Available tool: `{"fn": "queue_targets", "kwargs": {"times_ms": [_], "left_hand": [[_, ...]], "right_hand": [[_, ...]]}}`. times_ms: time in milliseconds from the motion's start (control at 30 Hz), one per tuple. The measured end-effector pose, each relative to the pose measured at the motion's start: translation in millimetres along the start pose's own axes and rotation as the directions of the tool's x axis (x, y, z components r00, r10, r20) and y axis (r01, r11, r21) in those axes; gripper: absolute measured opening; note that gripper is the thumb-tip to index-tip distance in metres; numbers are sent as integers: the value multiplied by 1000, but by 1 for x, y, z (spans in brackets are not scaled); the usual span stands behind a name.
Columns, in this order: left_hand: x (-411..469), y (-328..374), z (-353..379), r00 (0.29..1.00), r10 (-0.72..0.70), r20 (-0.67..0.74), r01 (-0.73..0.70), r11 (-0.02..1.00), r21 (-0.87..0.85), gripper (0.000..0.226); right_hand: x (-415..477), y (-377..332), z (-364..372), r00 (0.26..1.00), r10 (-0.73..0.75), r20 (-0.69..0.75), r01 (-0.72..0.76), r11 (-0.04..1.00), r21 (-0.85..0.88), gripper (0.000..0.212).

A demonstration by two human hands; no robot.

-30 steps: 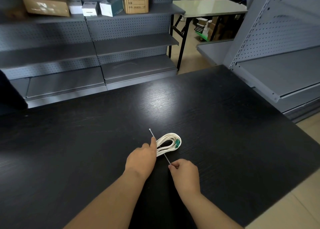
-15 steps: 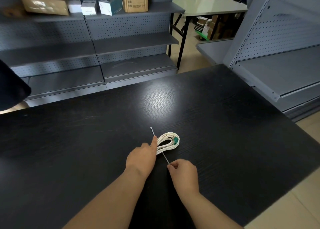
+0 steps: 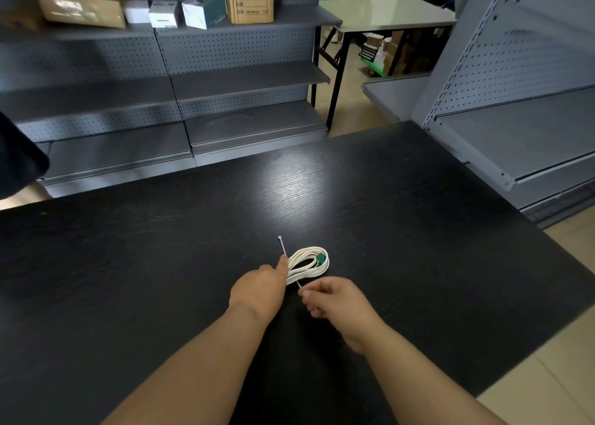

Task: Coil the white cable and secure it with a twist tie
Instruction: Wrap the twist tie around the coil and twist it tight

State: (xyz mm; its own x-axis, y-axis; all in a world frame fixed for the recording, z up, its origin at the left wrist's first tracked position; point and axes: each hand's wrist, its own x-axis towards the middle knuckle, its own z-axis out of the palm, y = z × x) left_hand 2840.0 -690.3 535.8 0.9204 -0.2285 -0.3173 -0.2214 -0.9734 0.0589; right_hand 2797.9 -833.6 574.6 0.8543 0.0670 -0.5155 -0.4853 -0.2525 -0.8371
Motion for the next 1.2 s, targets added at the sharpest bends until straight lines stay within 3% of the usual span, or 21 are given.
{"fn": "queue_targets", "kwargs": {"times_ms": [100,167,333,500,833,967,1200], "left_hand": [[0,0,0,1000,3,0,-3,1000,0,60],[0,0,0,1000,3,-1,-3,1000,6,60],[-1,-1,-1,1000,12,-4,-12,1000,3,61],[-2,0,0,1000,0,-4,0,1000,1,62],[-2,1,4,1000,-13,-22,13,1000,4,67],[-3,2,4,999,-23,-26,23,1000,3,66],[-4,4,6,998,-31,-51,32,999,14,62]], "right_hand": [[1,-5,-3,998,9,67,-21,985,172,36],[2,-6,-5,995,-50,82,36,985,170,39],[14,-6,-5,984,-174,-38,172,984,-54,17],[27,-14,-3,913,-383,-137,316,880,-354,16],[45,-19,6,889,-389,-244,233,840,-490,19],[48,-17,6,858,-449,-247,237,775,-586,13],[53,-12,10,864,-451,-223,251,770,-586,14]]}}
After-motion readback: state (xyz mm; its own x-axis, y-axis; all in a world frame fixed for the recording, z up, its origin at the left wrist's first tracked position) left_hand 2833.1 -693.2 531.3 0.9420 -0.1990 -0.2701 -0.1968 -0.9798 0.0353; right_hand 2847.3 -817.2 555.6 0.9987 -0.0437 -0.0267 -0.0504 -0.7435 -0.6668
